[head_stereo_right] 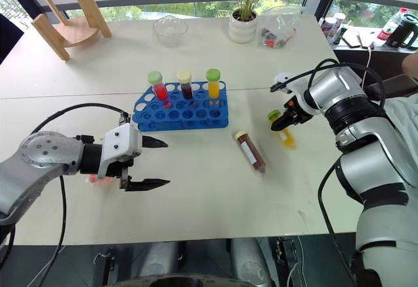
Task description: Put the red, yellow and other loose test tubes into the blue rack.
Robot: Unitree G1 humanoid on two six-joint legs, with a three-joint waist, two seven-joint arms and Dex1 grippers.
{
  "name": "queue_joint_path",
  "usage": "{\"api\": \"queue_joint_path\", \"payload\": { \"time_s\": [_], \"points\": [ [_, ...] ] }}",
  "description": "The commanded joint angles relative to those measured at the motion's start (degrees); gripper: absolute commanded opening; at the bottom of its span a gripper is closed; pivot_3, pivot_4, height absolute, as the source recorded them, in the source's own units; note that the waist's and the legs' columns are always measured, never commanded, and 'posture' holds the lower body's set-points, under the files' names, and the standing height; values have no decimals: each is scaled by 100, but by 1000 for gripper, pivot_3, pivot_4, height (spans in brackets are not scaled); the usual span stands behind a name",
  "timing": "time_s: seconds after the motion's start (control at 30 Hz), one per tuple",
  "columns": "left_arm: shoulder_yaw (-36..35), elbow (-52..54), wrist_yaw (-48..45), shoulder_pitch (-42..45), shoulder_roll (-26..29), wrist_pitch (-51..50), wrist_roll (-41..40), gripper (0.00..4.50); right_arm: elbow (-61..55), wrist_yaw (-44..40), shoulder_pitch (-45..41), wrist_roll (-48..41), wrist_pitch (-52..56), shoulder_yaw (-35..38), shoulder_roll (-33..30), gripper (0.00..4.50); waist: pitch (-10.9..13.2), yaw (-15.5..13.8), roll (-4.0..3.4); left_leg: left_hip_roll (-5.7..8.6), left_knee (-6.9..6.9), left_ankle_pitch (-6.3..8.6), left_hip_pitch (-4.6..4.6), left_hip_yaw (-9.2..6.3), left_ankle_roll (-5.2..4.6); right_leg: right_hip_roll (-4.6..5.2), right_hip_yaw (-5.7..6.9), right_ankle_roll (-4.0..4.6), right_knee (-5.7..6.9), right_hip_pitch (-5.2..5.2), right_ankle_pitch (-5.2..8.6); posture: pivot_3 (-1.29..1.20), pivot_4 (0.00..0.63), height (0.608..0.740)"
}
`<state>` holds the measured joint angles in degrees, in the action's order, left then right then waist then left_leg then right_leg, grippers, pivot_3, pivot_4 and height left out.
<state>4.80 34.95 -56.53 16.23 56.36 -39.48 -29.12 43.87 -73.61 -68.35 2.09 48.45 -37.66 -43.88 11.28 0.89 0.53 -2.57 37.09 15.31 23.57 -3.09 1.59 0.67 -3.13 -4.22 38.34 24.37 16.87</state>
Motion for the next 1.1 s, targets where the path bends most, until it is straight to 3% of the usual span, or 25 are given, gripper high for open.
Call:
{"api": "queue_joint_path", "payload": {
  "time_s": [0.03,0.1,0.23,0.33,0.4,0.5,0.63,0.77,1.1],
  "points": [
    [-85,120,74,-28,-14,45,64,4500,-51,100,211,201,-11,185,79,1678,0,-1,0,0,0,0,-5,-1,0,0,1,0,1,-5,0,0,150,740],
    [-116,75,70,-71,1,36,63,4500,-234,250,309,217,-114,443,59,866,-2,5,2,0,0,0,-8,-1,0,-1,1,0,4,-7,0,0,150,740],
    [-648,-332,-93,-313,4,90,-211,4500,-1337,898,588,-389,-675,1838,248,821,-3,93,3,-1,0,0,-11,0,0,-2,-2,1,8,-7,-1,0,150,740],
    [-1253,-885,-174,-288,-82,-60,-623,4500,-3149,2442,1453,-1371,-1186,3864,1269,821,-2,216,2,-5,-2,0,-18,-3,-1,-6,-4,3,34,2,-2,0,150,740],
    [-1438,-1168,-226,-240,-8,-111,-690,4500,-4324,3328,2158,-1545,-1310,4442,1955,821,-3,235,3,-10,-2,-2,-21,-12,3,-14,-4,12,65,5,3,0,150,740],
    [-1444,-1563,-303,-196,165,14,-461,4500,-5550,4368,2930,-1508,-1552,4459,2976,821,-3,170,0,-10,-7,-13,-20,-36,21,-15,12,23,81,7,12,0,150,740],
    [-1267,-1909,-393,-8,186,57,-355,4500,-5750,5259,3315,-1387,-1976,4234,3890,821,-2,154,-1,11,-8,-42,-17,-30,72,7,9,6,83,8,1,0,150,740],
    [-1042,-2101,-478,182,186,120,-154,4500,-5389,5479,3583,-1137,-2639,3776,4240,821,-4,153,2,19,-6,-56,-19,-31,97,12,7,-7,83,4,-9,0,150,740],
    [-950,-2227,-571,187,202,230,129,4500,-4270,5457,3680,-894,-3741,3346,4303,821,-5,170,4,11,-19,-56,-21,-35,96,0,7,-4,84,8,-8,0,150,740]
  ]
}}
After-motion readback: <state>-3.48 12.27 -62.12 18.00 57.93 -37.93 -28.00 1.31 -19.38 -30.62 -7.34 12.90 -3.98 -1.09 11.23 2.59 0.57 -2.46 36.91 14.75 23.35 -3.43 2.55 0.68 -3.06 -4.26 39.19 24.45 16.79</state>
